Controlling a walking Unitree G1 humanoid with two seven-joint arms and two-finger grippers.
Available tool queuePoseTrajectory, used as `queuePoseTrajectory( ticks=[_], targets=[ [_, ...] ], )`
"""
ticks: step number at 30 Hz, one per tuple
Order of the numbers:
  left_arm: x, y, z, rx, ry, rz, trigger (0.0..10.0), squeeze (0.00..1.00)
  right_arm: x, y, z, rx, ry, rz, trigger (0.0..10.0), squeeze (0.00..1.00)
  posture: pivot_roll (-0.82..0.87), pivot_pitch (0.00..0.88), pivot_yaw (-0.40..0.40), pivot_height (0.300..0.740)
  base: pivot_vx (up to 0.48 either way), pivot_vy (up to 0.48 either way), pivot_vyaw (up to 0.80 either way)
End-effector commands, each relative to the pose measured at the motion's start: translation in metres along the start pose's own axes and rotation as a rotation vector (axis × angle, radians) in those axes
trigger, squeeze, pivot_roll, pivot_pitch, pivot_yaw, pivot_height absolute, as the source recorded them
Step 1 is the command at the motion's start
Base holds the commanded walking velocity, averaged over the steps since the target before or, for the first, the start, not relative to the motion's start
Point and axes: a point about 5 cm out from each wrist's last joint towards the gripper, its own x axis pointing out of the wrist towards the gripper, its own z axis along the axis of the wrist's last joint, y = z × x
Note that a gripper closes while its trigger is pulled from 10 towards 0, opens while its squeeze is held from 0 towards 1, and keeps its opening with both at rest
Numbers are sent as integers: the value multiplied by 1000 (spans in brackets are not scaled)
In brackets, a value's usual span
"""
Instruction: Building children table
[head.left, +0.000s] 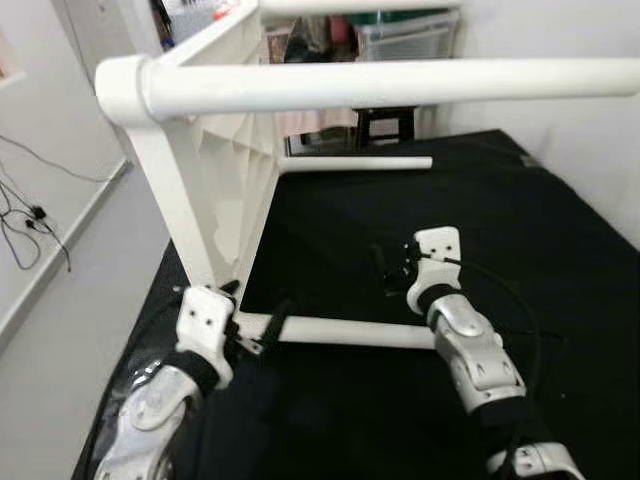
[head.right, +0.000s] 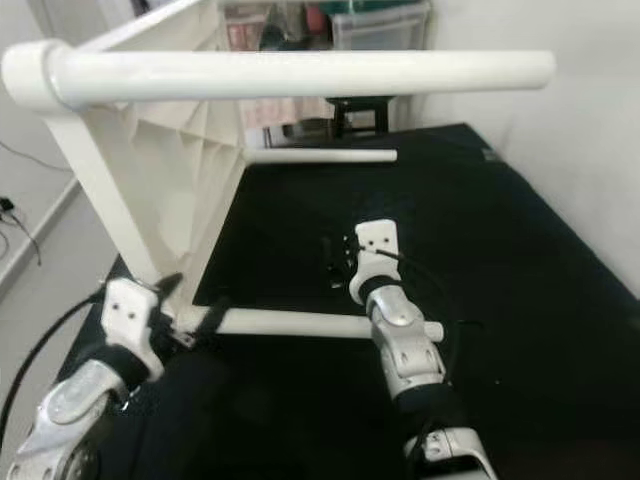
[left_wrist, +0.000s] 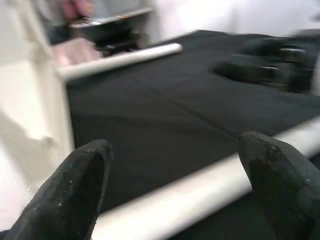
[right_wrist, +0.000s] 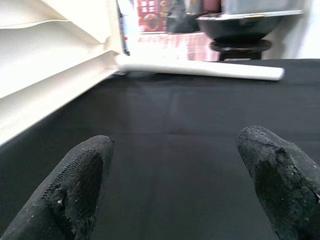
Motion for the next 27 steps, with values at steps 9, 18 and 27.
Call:
queuePoseTrajectory(
  ticks=[9,18,27],
  targets=[
    [2,0,-3,-34,56,-33,4706,0,1,-1,11,-16,-47,28,10000,0,-62,5,56,740,0,0,0],
    [20,12,1,-32,72,-57,0,0,-13,-30,77,-232,-290,114,10000,0,-107,16,76,740,0,0,0],
    [41,6,6,-58,63,-118,0,0,-78,-71,111,-402,-326,318,10000,0,-178,52,120,740,0,0,0]
  ],
)
